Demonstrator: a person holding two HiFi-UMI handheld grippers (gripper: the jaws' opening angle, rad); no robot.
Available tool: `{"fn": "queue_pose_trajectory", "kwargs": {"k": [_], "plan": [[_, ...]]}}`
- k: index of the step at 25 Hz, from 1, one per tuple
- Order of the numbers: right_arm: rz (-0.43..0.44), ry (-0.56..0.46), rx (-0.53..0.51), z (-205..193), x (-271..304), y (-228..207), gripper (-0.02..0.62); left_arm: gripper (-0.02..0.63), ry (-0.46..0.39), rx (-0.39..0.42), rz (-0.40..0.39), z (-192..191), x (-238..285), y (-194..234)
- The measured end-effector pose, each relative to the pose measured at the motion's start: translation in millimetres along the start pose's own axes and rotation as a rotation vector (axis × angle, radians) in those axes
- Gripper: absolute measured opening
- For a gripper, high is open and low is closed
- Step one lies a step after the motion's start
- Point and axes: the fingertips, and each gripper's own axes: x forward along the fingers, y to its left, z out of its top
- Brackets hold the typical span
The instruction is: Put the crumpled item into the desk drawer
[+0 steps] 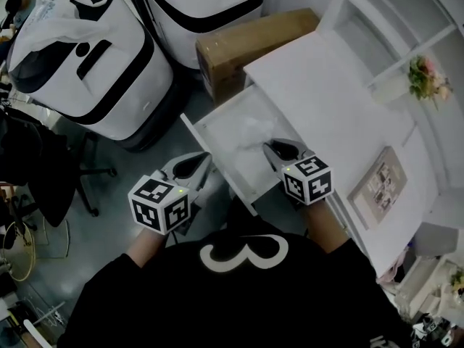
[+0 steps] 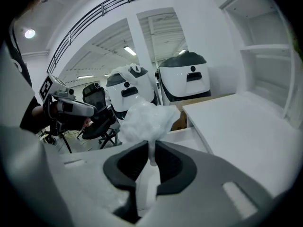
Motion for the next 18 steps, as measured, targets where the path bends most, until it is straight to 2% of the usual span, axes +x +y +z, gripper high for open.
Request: {"fn": "queue_pose_trajectory", "kwargs": {"k": [12,18], "plan": [[0.027,0.199,-0.01,-44,92,-27,0.051,0.009,0.013,-0.083,0.066,-13,19,49],[0.027,0.325,-0.011,-86,126,-43,0.051,0.009,0.03,-0.104,0.077,-18,24,65]]}}
